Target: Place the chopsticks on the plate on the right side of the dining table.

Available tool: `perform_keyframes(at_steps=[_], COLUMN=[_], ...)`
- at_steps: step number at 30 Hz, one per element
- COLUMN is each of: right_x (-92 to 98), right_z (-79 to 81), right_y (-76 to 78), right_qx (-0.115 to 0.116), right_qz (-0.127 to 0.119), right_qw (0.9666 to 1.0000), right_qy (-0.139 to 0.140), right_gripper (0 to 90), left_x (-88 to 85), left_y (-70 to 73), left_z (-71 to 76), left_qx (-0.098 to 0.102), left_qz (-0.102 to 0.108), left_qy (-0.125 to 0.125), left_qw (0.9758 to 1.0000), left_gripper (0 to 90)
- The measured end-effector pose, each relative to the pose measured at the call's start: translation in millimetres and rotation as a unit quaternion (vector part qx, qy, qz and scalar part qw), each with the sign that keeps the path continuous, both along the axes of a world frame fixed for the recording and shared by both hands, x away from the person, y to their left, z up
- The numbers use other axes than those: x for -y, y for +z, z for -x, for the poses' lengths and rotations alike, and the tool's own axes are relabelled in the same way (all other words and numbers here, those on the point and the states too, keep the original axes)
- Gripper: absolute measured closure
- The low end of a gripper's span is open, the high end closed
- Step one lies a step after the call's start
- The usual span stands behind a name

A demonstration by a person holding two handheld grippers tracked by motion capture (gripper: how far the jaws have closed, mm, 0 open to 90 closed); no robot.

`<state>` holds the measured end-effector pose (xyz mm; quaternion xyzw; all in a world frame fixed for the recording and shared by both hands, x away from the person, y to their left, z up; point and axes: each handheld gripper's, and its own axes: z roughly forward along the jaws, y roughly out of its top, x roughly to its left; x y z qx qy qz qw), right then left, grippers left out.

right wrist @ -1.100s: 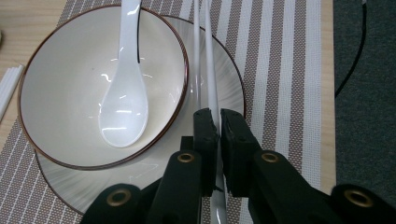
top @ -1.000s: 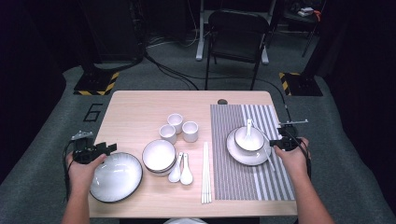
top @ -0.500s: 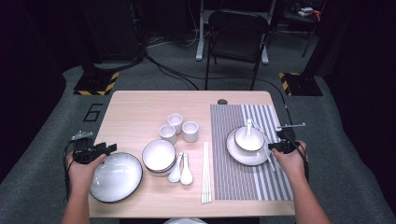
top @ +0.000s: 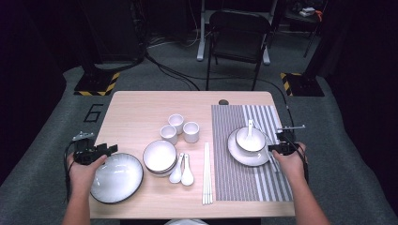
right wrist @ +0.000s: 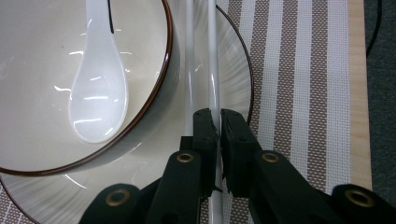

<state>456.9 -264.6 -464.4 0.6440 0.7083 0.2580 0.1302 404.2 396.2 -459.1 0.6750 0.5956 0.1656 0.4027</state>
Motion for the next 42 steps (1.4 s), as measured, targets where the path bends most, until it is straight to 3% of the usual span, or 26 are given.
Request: perform_keyframes(at_steps=[15,22,33,42], right_x=[0.0,0.6,1.7,-1.7], right_z=[-5.4,-1.7,4.6,7.4], right_y=[-2.7,0.3,5.3,5.4], right_qx=[0.002,0.011,0.017,0.007], right_qz=[-0.007,-0.014,0.005,0.008], right_qw=[1.0,0.9998,0.9994,0.9992], right_qy=[0.003,0.002,0.03,0.039], right_gripper=[84.4,75.7,72.2,68.6], left_x=[0.0,-0.3,0.1,-0.3], left_y=[-1.0,-0.9,-0.7,-0.1], left_z=[-0.3,-0.2,0.5,1.0], left_qx=[-0.001,0.002,-0.001,0.002], left_qz=[-0.001,0.001,0.0,0.004], left_qy=[-0.001,0.0,-0.001,0.004], left_qw=[1.0,1.0,1.0,1.0], left_gripper=[43.4,43.4,43.3,43.3])
